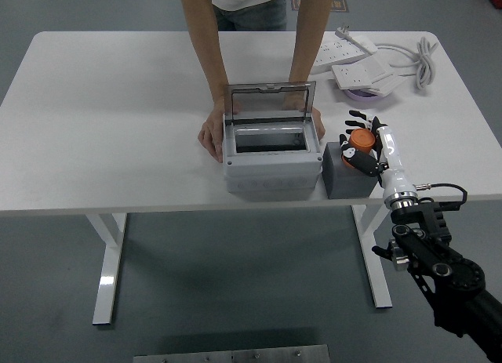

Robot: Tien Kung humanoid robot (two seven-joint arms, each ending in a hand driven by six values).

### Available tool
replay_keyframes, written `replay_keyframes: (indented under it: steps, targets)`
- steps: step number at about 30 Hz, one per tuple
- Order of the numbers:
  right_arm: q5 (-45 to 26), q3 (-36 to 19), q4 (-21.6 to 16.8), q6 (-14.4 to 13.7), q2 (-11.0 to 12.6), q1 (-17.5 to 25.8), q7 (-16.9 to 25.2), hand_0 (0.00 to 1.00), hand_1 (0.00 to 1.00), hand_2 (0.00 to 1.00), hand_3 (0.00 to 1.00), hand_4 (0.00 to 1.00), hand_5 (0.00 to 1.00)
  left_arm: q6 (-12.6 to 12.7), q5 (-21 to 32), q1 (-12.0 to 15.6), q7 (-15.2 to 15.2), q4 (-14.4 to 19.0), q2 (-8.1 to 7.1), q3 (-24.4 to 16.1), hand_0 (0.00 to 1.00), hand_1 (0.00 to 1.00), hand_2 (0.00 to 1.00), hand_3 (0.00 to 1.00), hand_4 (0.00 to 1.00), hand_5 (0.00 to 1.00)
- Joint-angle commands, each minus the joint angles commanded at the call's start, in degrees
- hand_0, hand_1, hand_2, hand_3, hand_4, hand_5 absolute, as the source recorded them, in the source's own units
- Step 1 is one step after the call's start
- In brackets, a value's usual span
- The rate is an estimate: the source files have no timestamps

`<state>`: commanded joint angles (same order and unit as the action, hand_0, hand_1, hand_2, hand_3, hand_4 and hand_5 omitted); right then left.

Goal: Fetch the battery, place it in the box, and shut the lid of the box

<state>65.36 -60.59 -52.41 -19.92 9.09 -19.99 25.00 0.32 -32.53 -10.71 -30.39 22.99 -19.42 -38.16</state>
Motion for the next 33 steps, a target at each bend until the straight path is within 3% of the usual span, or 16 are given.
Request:
replay_keyframes:
  steps: [11, 12, 23, 24, 29, 30, 33]
  targets:
    - [-0.5, 0.1, 0.4, 0.6, 0.1, 0.0, 0.0, 0.548, 0.676, 0.703, 0.747, 0.597, 0.002, 0.0, -0.2, -0.2, 0.1, 0.0, -0.04, -0.1, 0.805, 0.877, 0.812, 0.818, 0.81, 0.501]
    - [-0.5, 0.1, 0.4, 0.5, 0.1, 0.0, 0.0, 0.574, 0.677, 0.699, 0.744, 0.659, 0.002, 0.0, -0.2, -0.2, 0.2, 0.0, -0.04, -0.1, 0.804, 0.877, 0.813, 0.817, 0.81, 0.501]
    - [-0.8, 0.2, 0.4, 0.7, 0.1, 0.1, -0.5, 0.575, 0.676, 0.693, 0.725, 0.646, 0.002, 0.3, 0.0, -0.3, 0.6, -0.1, -0.07, 0.1, 0.804, 0.878, 0.813, 0.818, 0.809, 0.499]
    - [-0.8, 0.2, 0.4, 0.7, 0.1, 0.1, -0.5, 0.522, 0.627, 0.578, 0.56, 0.614, 0.002, 0.3, 0.0, -0.3, 0.6, -0.1, -0.08, 0.1, 0.804, 0.878, 0.814, 0.818, 0.809, 0.499]
    - [-0.9, 0.3, 0.4, 0.7, 0.1, 0.1, -0.8, 0.522, 0.627, 0.578, 0.56, 0.614, 0.002, 0.4, 0.0, -0.4, 0.8, -0.1, -0.15, 0.1, 0.804, 0.878, 0.814, 0.818, 0.809, 0.499]
    - [-0.9, 0.3, 0.4, 0.7, 0.1, 0.1, -0.8, 0.497, 0.561, 0.521, 0.497, 0.597, 0.015, 0.4, 0.0, -0.4, 0.8, -0.1, -0.16, 0.1, 0.804, 0.878, 0.814, 0.818, 0.809, 0.499]
    - [-0.9, 0.3, 0.4, 0.6, 0.1, 0.1, -0.9, 0.497, 0.561, 0.521, 0.497, 0.597, 0.015, 0.5, 0.0, -0.5, 0.9, -0.1, -0.18, 0.1, 0.804, 0.878, 0.814, 0.818, 0.809, 0.499]
